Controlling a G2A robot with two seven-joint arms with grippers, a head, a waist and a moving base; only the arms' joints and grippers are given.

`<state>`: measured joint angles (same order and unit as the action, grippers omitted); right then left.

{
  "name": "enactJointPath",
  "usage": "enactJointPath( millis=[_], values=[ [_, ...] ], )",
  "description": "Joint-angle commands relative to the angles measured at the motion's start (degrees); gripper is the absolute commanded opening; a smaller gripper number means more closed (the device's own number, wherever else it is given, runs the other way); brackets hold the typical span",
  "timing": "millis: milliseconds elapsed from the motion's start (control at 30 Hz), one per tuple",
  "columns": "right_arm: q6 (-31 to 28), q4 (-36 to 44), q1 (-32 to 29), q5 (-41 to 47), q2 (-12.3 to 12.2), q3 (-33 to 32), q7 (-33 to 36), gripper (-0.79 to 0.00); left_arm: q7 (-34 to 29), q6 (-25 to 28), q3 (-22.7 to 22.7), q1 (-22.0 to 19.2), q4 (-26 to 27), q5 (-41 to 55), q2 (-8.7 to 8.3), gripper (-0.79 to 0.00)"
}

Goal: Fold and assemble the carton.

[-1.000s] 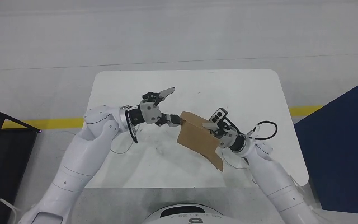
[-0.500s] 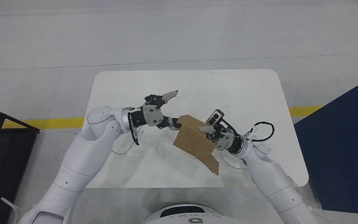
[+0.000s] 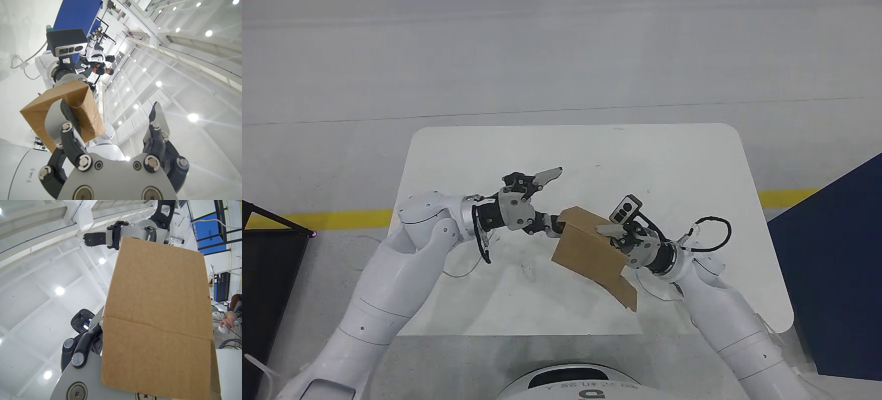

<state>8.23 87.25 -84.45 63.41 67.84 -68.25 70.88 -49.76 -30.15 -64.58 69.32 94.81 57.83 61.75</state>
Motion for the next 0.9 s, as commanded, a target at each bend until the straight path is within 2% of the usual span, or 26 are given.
enactJointPath(
  millis=[0,367,533,633,733,867],
  values=[
    [0.0,0.0,0.0,0.1,0.0,0.0,0.1,-0.785,-0.5,-0.1,-0.7,0.4,-0.3,0.3,-0.16,0.0],
    [0.0,0.2,-0.4,1.0,-0.1,-0.5,0.1,-0.785,-8.9,2.8,-7.8,4.9,-0.8,0.0,-1.84,0.0],
    [0.1,0.4,-0.4,0.9,-0.1,-0.4,0.2,-0.785,-11.0,1.1,-9.8,3.2,-3.1,5.0,-1.9,0.0],
    [0.0,0.7,-0.5,1.0,-0.2,-0.5,0.3,-0.785,-10.9,2.3,-11.1,1.5,-5.9,8.0,-1.73,0.0],
    [0.1,0.9,-0.7,1.0,-0.2,-0.7,0.4,-0.785,-8.7,2.8,-10.3,-0.1,-6.9,7.2,-1.53,0.0],
    [0.2,1.1,-0.8,1.0,-0.3,-0.8,0.3,-0.785,-5.6,1.8,-6.3,-1.8,-6.0,5.4,-0.9,0.0]
  ],
)
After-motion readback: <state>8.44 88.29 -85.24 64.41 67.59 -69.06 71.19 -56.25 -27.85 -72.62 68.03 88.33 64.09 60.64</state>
